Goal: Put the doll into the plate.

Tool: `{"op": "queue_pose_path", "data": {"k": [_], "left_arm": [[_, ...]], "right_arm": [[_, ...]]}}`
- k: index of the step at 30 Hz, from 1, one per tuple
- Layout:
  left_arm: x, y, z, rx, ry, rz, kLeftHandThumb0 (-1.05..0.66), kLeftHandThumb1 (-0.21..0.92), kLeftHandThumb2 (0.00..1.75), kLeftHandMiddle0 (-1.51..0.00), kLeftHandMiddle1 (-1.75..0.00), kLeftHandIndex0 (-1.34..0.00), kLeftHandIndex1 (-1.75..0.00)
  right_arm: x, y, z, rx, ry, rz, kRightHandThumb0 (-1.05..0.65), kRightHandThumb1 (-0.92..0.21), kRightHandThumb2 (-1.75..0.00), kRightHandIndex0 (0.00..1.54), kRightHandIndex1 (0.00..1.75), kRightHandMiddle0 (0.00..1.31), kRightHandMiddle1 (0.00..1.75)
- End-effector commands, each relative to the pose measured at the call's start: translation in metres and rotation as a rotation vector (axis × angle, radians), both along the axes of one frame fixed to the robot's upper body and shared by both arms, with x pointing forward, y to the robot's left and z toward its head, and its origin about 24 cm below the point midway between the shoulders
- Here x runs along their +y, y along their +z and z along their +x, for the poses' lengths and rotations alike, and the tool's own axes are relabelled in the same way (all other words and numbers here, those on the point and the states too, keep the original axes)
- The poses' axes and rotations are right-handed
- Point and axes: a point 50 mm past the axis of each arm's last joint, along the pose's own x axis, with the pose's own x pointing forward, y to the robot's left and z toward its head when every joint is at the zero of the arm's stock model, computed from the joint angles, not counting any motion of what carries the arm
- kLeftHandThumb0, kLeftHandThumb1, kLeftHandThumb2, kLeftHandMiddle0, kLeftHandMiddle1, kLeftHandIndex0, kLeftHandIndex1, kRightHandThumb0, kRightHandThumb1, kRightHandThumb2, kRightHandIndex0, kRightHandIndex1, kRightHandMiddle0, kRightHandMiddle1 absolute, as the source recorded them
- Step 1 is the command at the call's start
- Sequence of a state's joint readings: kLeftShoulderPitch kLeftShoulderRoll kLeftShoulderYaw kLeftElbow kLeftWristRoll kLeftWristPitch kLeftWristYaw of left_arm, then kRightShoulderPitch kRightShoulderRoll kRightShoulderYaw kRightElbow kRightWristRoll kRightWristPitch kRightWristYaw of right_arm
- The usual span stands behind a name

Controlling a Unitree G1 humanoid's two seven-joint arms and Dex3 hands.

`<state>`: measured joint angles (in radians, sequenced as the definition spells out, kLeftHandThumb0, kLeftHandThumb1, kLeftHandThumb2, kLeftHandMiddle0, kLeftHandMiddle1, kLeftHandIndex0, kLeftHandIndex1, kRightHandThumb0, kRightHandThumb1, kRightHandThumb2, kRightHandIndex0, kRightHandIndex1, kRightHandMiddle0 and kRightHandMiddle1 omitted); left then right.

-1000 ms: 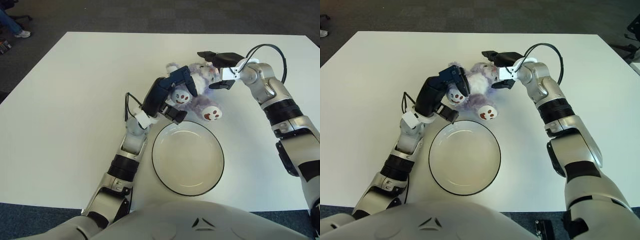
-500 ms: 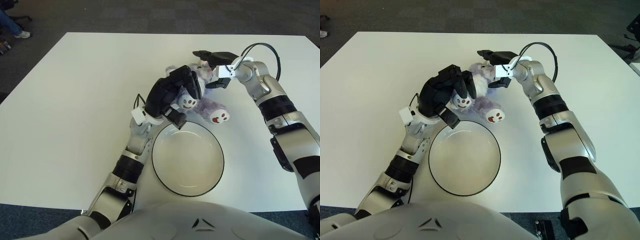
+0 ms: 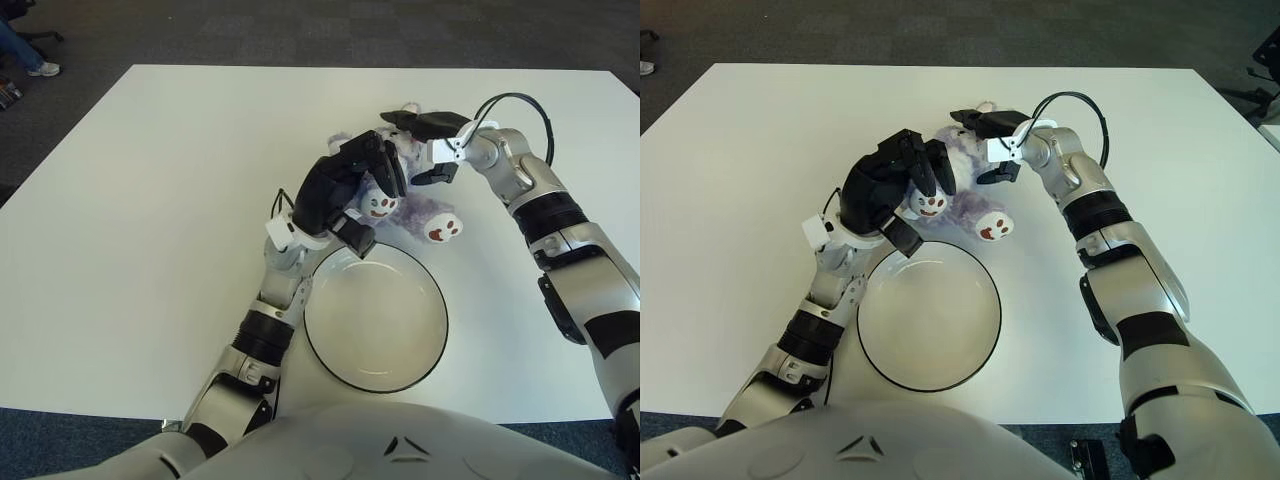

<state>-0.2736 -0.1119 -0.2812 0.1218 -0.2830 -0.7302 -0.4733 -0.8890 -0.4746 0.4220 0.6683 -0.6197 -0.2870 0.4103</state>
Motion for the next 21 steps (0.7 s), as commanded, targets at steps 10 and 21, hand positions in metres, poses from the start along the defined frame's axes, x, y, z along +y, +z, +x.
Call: {"op": "queue_pose_path", "data": {"k": [10,21], "left_arm": [[0.001,0.002,-0.005,-0.075,0.032,0.078,-0.01,0.28,1.37,-0.53,-1.75,-0.52,-1.74],[-0.002,-0.002,0.003,0.053,0.087,0.096,-0.01,0.15,1.51,-0.62,-1.75,-0.62,-1.73]], "right_arm": [[0.005,0.004,-0.001,0.041,0.071,-0.087,0.03,-0.15,-1.26,0.27,0.46,0.0,0.0],[0.008,0.002,-0.006,0.037,0.113,-0.277,-0.28,-0.21,-1.1,0.3,1.13,0.0,0.11]]}}
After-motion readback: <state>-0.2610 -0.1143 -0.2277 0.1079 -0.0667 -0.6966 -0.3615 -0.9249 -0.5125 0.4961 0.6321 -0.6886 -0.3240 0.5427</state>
